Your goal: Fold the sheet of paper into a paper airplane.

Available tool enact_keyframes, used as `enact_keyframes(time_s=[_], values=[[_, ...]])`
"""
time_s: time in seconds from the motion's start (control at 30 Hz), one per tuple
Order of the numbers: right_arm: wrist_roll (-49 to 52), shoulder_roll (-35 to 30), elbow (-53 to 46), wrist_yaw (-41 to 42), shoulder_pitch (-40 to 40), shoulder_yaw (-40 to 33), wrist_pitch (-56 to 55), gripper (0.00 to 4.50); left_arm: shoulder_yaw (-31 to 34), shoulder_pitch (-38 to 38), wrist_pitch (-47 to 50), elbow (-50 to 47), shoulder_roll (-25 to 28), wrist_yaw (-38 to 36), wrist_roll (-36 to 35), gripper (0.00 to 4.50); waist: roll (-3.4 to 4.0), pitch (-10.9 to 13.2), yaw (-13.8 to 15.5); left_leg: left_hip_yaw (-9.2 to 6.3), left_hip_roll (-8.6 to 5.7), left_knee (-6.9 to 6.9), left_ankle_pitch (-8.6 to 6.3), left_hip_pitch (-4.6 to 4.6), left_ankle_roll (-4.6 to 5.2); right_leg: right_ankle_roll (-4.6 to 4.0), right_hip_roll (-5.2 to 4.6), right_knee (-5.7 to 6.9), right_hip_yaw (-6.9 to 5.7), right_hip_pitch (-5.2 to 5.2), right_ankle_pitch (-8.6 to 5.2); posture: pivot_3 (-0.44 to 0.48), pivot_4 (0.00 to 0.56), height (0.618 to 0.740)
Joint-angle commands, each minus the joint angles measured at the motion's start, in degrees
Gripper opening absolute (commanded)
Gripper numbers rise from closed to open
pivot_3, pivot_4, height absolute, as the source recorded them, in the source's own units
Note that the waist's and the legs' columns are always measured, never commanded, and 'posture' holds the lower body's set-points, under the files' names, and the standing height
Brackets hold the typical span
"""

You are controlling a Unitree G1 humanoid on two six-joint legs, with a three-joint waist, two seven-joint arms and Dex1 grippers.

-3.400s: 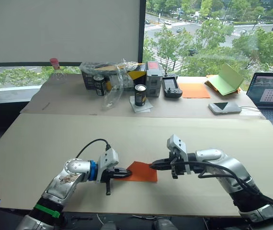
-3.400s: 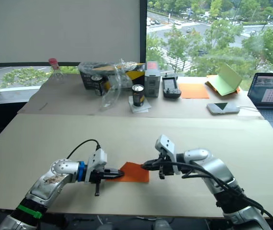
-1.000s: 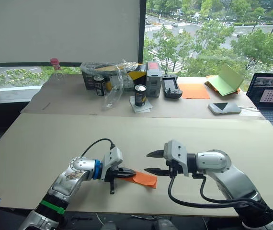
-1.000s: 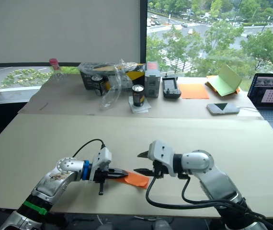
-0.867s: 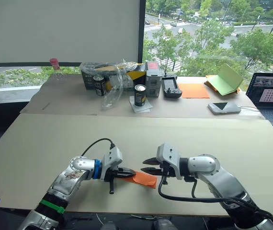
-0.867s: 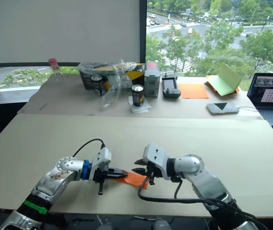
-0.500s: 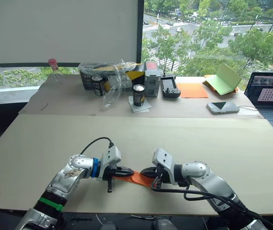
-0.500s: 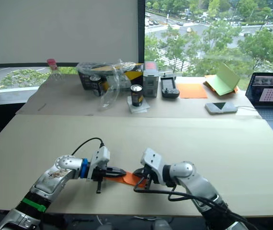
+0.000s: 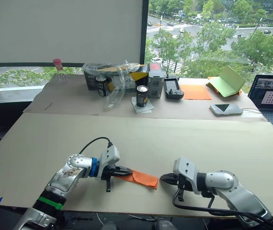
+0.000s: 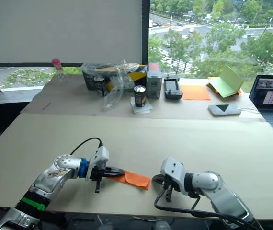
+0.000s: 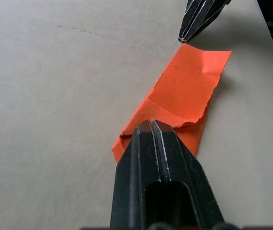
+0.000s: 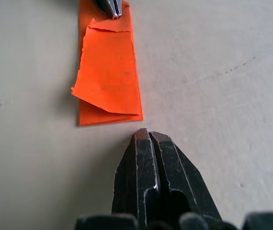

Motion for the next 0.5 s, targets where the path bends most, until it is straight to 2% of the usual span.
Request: enact_keyframes(time_s=[0.03, 0.2, 0.33, 0.5], values=[[3.1, -1.3, -0.1, 1.1, 0.8, -4.6, 1.9, 0.01, -0.7, 0.1, 0.3, 2.8, 0.3, 0.4, 2.3, 0.00, -0.02, 0.0, 0.2, 0.00, 0.00, 0.00, 0.00, -0.01, 0.00, 0.00, 0.01, 0.00, 0.00, 0.00, 0.00, 0.000, 0.150, 0.732], [8.4, 2.6, -3.1, 1.3, -5.2, -5.7, 3.7, 0.01, -0.7, -0.3, 0.1, 3.3, -0.2, 0.3, 2.4, 0.00, 0.03, 0.0, 0.0, 0.00, 0.02, 0.00, 0.00, -0.07, 0.00, 0.01, 0.04, 0.02, 0.01, -0.07, 0.01, 0.000, 0.150, 0.732], [4.4, 5.4, -1.9, 2.2, -10.3, 2.5, 3.8, 0.01, -0.7, -0.4, 0.2, 3.2, -0.6, 0.4, 2.5, 0.00, 0.07, 0.0, 0.1, -0.02, 0.04, 0.00, 0.00, -0.08, 0.00, 0.01, 0.07, 0.04, 0.00, -0.09, 0.01, 0.000, 0.150, 0.732], [-0.9, 7.1, 4.5, 4.5, -14.2, 10.8, 0.7, 0.01, -1.2, -0.6, 1.7, 2.3, -1.5, 0.2, 2.0, 0.00, 0.07, 0.0, 0.6, -0.02, -0.01, 0.02, 0.00, -0.22, 0.00, 0.01, 0.02, -0.02, 0.00, -0.16, 0.02, 0.000, 0.150, 0.732]])
